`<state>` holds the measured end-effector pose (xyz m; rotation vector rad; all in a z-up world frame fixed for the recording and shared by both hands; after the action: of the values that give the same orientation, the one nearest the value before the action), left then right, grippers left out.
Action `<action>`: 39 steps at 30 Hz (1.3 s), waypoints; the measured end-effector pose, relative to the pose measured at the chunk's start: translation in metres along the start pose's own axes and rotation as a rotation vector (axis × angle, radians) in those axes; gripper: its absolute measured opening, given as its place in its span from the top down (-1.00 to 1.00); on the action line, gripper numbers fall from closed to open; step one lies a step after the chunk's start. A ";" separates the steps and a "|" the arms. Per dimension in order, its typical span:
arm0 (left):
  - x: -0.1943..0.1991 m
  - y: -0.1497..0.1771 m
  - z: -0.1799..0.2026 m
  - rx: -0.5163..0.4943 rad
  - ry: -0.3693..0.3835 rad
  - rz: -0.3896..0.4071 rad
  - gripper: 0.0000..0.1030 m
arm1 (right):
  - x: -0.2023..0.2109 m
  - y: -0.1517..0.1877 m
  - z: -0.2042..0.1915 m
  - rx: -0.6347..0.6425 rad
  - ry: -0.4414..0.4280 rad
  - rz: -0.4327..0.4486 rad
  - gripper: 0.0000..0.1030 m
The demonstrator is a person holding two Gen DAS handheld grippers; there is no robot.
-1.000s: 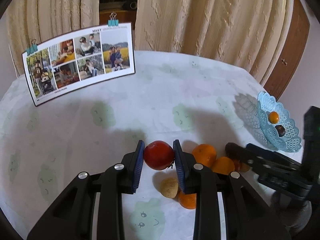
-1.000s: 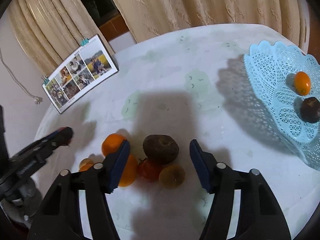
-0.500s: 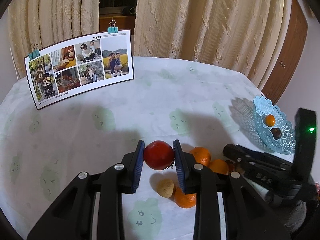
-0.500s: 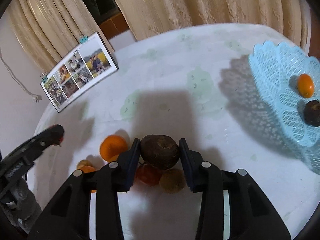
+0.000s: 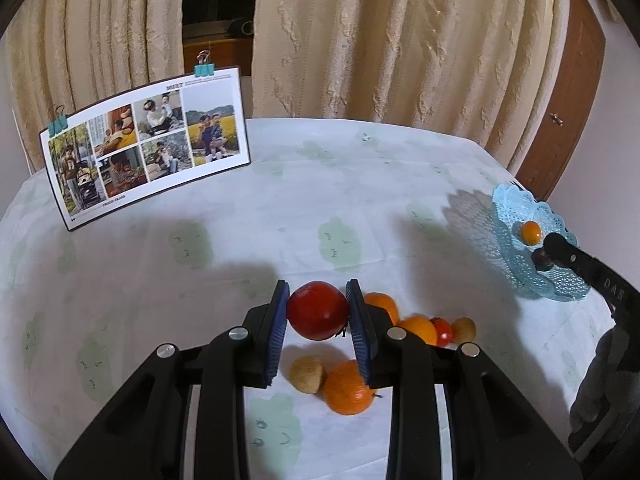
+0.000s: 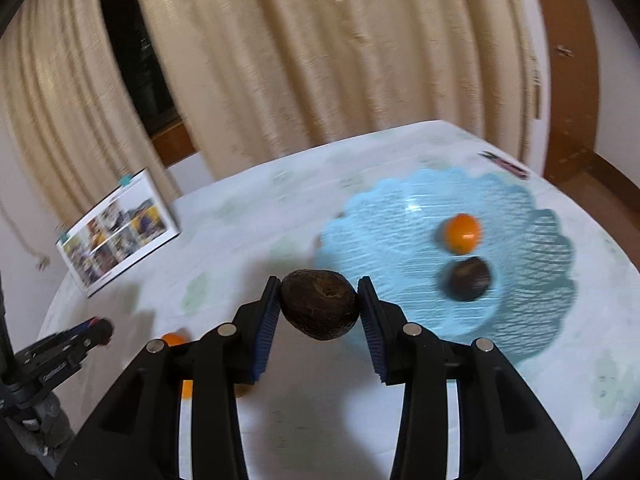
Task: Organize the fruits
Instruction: 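Place the dark brown fruit into the blue basket with the right gripper, then drop the red tomato into the blue basket by opening the left gripper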
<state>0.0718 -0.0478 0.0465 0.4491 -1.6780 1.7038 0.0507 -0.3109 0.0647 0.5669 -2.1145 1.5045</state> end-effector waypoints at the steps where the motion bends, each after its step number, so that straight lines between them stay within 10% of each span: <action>1: 0.000 0.000 0.003 -0.004 0.002 0.001 0.43 | 0.002 -0.002 0.010 -0.016 0.017 0.007 0.21; 23: -0.004 -0.022 0.121 -0.174 0.108 0.013 0.43 | 0.043 0.007 0.101 -0.092 0.283 0.235 -0.03; 39: -0.039 -0.027 0.220 -0.269 0.253 -0.024 0.42 | 0.054 0.014 0.114 -0.156 0.313 0.289 -0.14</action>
<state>0.0690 -0.2720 0.0627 0.1206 -1.6742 1.4234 -0.0169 -0.4178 0.0547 -0.0335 -2.1008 1.4461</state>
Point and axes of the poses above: each gripper's, at about its wrist camera, not at the fingertips, and x roughly against the way its jaws point, z to its right, y to its underside, the point moved 5 cm from there along -x, roughly the way its jaws point, and after that the axes turned 2 degrees about z, right-handed, at the moved point
